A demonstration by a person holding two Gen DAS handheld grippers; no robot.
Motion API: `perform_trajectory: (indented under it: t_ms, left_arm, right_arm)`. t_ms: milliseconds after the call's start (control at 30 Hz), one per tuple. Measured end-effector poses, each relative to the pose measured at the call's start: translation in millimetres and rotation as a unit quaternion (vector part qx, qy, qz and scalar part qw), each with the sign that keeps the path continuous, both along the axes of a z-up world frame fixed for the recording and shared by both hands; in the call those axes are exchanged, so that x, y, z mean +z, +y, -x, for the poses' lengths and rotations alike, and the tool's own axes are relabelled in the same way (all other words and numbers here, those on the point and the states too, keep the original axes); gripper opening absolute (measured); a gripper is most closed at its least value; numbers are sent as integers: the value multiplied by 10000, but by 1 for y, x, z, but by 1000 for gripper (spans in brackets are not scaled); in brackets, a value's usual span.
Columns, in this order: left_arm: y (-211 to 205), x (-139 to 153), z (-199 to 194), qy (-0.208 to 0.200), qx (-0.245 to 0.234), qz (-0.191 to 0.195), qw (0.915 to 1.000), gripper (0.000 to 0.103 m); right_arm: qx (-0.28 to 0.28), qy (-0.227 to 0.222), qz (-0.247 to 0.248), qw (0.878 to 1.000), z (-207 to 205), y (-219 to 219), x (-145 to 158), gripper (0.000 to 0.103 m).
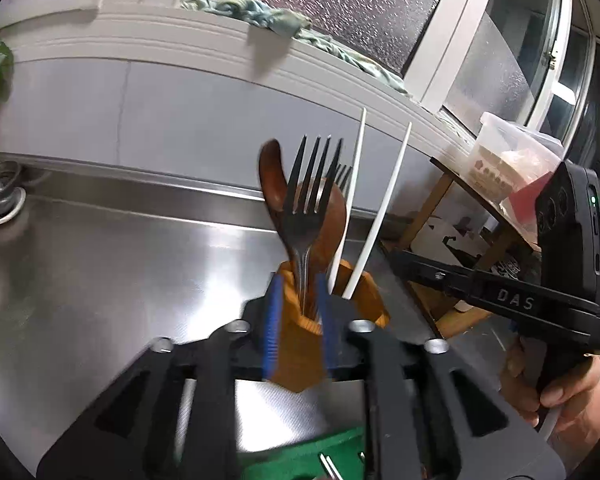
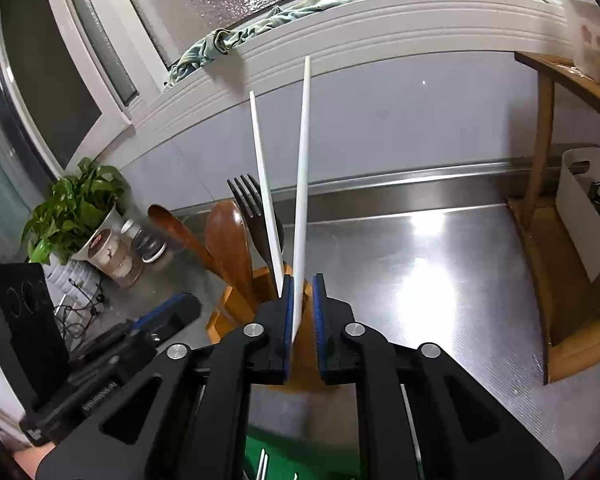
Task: Organize utensils
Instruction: 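Lower the fork and chopstick into the holder while both grippers open, then move both grippers back over the green tray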
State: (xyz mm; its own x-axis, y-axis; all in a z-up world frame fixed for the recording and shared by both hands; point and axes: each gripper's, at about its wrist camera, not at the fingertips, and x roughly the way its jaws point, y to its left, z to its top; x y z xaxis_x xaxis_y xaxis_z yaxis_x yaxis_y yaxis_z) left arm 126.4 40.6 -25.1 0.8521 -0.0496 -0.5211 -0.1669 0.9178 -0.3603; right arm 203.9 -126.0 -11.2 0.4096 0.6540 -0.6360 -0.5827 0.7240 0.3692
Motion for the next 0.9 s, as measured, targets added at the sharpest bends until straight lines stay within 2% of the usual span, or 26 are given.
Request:
perform_trajectory:
  t_ms: [67,100,133,167,200,233,300,333,400,533,567,700,900]
  left_arm:
    - [1,5,10,10,85,-51,10000,30]
    - [2,7,15,30,117,-54,9999,38]
    - [3,10,21,61,167,-53,9998,43]
    - [4,11,26,113,212,-48,9997,45]
    - [6,12,30,209,243,-14,9995,51]
    - [6,12,33,316,249,49,9992,60]
    - [8,11,39,564,178,240,9980,69]
    - [8,9,41,796,82,450,9958,74]
    - [6,6,44,1181,9,682,9907,78]
    - [-8,3,55,1745,-197,794,9813,88]
    - [-14,1,57,1973,-306,812,9765,89]
    - [-28,-10,68,2468,-537,1103,9613,89]
    - [-47,-36,88,3090,-615,1229,9411,89]
  right_arm:
    - [-86,-57,34,9999,3,-8,5,34]
    - [-122,-73,51,9999,6,-14,7,42]
    - [-156,-82,94,9998,9,-19,9,44]
    - [-176,-80,151,9997,11,-23,9,53]
    - [-196,-63,240,9995,15,-28,10,61]
    - [-187,-31,323,9993,18,-33,10,66]
    - [-135,66,484,9987,25,-40,9,81]
    - [-85,146,529,9985,29,-43,8,84]
    - [42,367,587,9976,35,-48,7,93]
    - [519,1120,873,9885,50,-55,1,99]
    - [599,1212,962,9861,54,-56,-1,99]
    - [1019,1570,1212,9748,76,-59,-11,99]
    - [972,2129,1592,9591,92,-71,-35,99]
